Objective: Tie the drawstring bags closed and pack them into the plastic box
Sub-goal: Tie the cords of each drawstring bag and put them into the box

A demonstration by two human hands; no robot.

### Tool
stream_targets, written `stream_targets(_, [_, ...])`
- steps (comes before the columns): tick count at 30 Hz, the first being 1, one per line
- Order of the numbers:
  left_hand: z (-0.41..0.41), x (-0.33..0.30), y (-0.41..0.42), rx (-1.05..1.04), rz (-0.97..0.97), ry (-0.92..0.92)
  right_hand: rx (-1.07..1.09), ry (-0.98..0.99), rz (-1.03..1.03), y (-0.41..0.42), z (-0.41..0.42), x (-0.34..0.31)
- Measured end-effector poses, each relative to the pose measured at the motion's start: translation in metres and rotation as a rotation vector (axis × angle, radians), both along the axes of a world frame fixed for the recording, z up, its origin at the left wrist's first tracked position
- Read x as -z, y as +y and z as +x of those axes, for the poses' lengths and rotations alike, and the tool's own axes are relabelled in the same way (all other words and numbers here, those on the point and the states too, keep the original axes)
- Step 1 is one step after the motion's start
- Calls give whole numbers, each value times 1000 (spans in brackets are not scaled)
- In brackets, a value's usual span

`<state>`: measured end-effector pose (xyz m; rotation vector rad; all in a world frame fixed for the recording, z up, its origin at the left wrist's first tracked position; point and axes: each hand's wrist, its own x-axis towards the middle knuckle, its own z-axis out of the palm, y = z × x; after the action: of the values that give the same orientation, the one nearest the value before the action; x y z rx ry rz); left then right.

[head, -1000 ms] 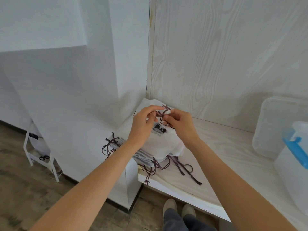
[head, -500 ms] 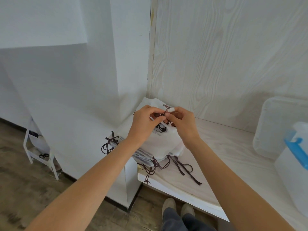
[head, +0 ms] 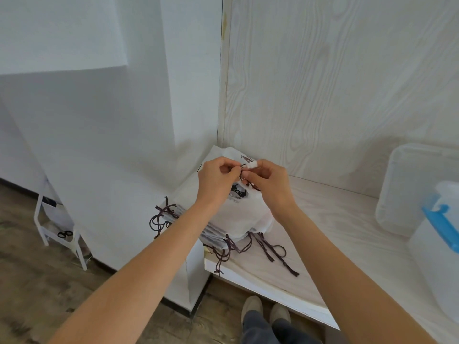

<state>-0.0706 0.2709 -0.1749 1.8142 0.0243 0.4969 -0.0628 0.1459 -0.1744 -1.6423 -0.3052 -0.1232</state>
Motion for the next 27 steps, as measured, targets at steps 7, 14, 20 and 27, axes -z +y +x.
stream_targets(7, [-3, -5, 4, 22, 84, 1, -4, -11, 2, -1, -1, 0])
stream_targets(14, [-5, -6, 14, 201, 166, -4, 25, 38, 48, -2, 3, -1])
stream_targets(20, [-3, -6, 14, 125, 400, -68, -15, 41, -86, -8, 5, -6])
stream_targets(27, [3, -8, 18, 319, 156, 148, 59, -166, -289, -9, 10, -15])
